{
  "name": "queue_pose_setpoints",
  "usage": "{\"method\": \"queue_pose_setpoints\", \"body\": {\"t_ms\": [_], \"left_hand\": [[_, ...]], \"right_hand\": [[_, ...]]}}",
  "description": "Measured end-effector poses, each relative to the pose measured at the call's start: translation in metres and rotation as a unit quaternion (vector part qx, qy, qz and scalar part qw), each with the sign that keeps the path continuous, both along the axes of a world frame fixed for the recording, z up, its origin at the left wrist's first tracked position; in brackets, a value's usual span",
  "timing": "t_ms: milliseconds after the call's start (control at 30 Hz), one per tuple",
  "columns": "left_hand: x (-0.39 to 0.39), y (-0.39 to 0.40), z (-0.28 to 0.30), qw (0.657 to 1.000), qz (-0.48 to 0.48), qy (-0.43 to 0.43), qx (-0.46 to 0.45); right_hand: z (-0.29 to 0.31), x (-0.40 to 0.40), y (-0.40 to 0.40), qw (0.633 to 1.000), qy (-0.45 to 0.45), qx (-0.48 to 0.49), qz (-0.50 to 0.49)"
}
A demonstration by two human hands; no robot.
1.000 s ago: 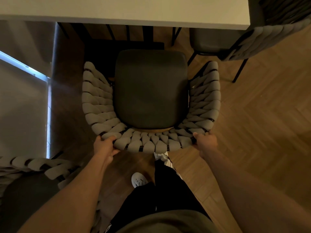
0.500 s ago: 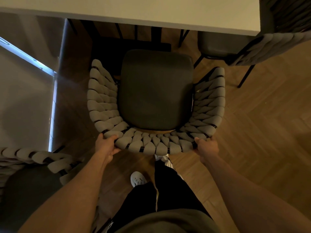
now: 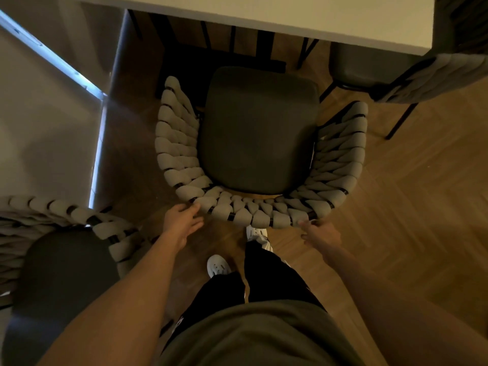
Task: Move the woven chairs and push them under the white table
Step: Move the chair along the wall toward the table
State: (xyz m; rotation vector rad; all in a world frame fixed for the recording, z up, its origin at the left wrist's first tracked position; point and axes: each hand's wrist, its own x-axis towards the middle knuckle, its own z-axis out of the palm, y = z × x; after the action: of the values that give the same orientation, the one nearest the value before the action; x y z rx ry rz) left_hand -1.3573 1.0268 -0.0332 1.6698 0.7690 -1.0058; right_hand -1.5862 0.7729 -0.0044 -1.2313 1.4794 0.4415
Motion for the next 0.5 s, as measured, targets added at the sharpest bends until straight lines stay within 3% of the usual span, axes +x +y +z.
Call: {"method": "queue_pose_setpoints", "body": {"t_ms": [233,500], "left_hand": [[-0.035,0.034,0.01,0.993,-0.102,0.014,0.063],[-0.074,0.074,0.024,0.981,-0.162,-0.013,0.107]], "right_hand": [[0.008,0.022,0.042,0.984,0.0,0.075,0.159],[0.011,0.07,0.072,0.905,0.02,0.075,0.418]]}}
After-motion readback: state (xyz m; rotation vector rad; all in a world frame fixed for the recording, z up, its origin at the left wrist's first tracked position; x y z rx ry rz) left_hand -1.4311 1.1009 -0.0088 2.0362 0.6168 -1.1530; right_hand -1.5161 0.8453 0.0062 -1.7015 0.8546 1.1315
